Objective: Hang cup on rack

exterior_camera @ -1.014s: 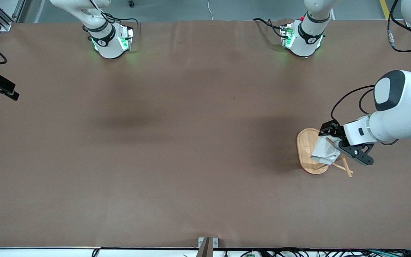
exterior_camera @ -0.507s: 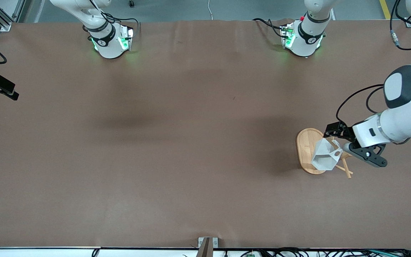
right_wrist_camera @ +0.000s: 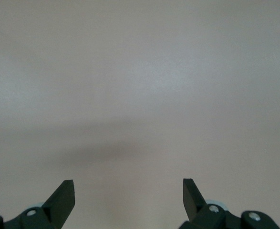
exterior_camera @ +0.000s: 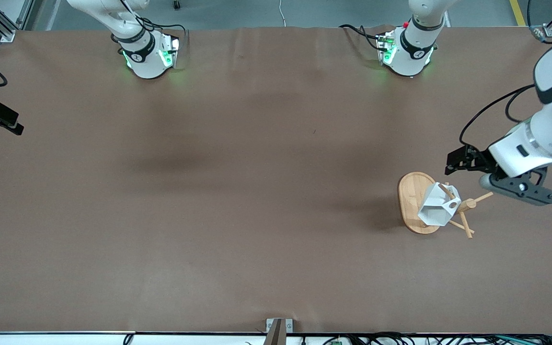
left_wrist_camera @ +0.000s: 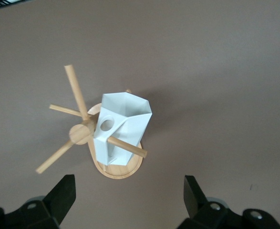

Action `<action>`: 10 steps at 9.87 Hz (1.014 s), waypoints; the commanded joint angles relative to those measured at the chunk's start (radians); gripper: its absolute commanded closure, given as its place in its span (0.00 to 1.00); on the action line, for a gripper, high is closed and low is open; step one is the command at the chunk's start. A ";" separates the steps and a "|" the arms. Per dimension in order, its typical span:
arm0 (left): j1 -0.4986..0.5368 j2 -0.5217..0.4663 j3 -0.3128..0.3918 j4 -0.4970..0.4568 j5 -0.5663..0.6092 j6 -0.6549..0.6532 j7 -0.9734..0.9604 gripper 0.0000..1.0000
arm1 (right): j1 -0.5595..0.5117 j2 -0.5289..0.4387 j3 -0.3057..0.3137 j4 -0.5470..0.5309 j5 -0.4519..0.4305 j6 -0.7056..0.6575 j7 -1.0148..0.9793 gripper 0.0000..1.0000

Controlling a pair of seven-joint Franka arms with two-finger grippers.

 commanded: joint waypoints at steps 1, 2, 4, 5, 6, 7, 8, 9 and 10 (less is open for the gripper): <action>0.004 -0.010 0.007 0.029 0.017 -0.052 -0.051 0.00 | -0.010 -0.005 0.002 0.001 0.010 -0.003 0.016 0.00; 0.004 -0.010 0.005 0.058 0.019 -0.075 -0.080 0.00 | -0.017 -0.005 0.002 -0.001 0.010 -0.003 0.014 0.00; -0.002 -0.025 0.013 0.087 0.023 -0.081 -0.083 0.00 | -0.019 -0.002 0.002 0.001 0.010 0.000 0.014 0.00; -0.035 -0.059 0.046 0.083 0.022 -0.081 -0.085 0.00 | -0.019 0.000 0.003 0.002 0.009 0.000 0.014 0.00; -0.128 -0.097 0.165 0.075 0.022 -0.081 -0.078 0.00 | -0.019 0.001 0.003 0.003 0.009 0.002 0.016 0.00; -0.242 -0.123 0.309 0.074 0.007 -0.082 -0.078 0.00 | -0.018 0.009 0.003 0.003 0.007 0.003 0.016 0.00; -0.342 -0.151 0.412 0.072 -0.004 -0.102 -0.081 0.00 | -0.019 0.009 0.003 0.003 0.007 0.002 0.016 0.00; -0.420 -0.173 0.494 0.066 -0.010 -0.157 -0.081 0.00 | -0.019 0.009 0.003 0.003 0.007 0.002 0.016 0.00; -0.500 -0.209 0.563 0.031 -0.036 -0.171 -0.097 0.00 | -0.019 0.012 0.003 0.004 0.002 0.002 0.016 0.00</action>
